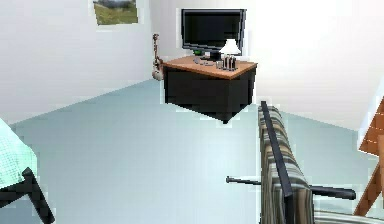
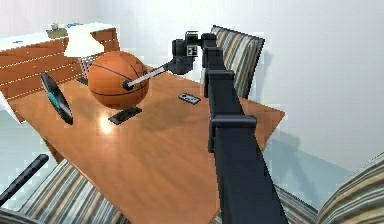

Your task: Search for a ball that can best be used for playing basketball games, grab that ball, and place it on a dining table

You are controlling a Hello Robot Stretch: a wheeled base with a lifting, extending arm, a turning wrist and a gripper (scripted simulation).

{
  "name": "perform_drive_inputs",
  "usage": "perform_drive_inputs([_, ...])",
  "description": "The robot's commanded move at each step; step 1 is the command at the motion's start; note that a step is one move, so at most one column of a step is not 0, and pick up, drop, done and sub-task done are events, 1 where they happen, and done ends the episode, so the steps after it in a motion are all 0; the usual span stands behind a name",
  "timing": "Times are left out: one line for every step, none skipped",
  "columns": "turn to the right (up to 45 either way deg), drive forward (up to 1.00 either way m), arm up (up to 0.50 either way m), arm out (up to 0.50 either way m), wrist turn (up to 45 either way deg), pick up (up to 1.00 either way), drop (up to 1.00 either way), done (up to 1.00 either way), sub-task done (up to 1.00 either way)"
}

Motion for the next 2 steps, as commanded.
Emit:
perform_drive_inputs([0.0, 0.0, 0.0, 0.0, 0.0, 0.0, 1.0, 0.0, 0.0])
perform_drive_inputs([0.0, 0.0, 0.02, 0.0, 0.0, 0.0, 0.0, 0.0, 0.0])
